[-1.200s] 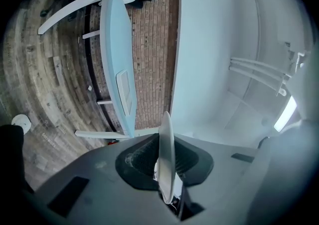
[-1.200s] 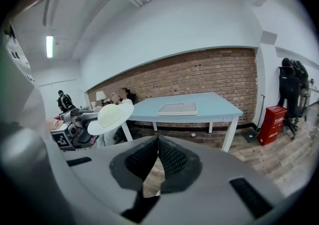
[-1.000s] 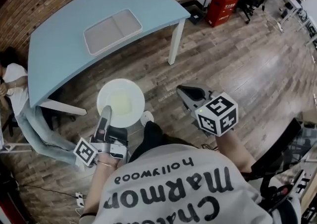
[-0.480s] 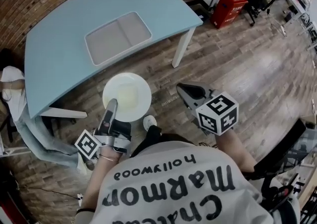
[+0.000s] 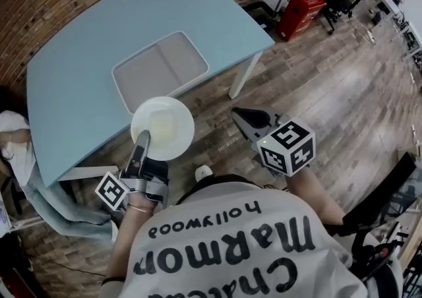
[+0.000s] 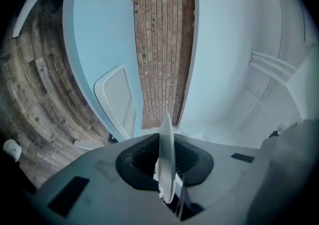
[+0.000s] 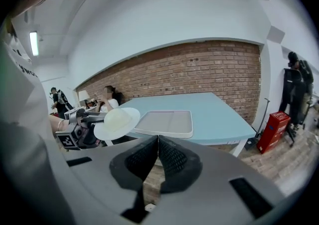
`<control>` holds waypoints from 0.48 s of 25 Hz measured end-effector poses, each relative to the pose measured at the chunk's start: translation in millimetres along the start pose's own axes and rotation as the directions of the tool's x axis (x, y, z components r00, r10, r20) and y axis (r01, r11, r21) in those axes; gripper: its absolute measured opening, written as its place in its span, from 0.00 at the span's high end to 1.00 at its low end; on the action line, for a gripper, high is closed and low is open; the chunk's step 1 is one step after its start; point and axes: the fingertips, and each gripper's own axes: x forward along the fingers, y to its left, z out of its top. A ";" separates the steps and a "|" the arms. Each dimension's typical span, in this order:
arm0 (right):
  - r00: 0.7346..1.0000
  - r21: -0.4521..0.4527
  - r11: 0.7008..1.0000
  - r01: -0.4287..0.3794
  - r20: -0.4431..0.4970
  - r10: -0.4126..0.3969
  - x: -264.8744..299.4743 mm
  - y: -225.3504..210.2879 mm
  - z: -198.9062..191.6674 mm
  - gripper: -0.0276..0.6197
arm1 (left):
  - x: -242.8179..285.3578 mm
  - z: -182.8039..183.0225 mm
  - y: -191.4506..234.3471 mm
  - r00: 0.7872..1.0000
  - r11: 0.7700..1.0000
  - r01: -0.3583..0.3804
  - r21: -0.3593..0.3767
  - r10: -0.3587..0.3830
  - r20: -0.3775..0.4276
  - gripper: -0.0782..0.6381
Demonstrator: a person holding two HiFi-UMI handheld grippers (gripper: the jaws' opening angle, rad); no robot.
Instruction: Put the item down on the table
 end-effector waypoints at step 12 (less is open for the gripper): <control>1.000 -0.050 0.999 0.005 -0.002 -0.005 35.3 -2.4 32.6 0.94 | 29.0 28.5 10.4 1.000 0.999 0.008 -0.042 -0.007 0.024 0.84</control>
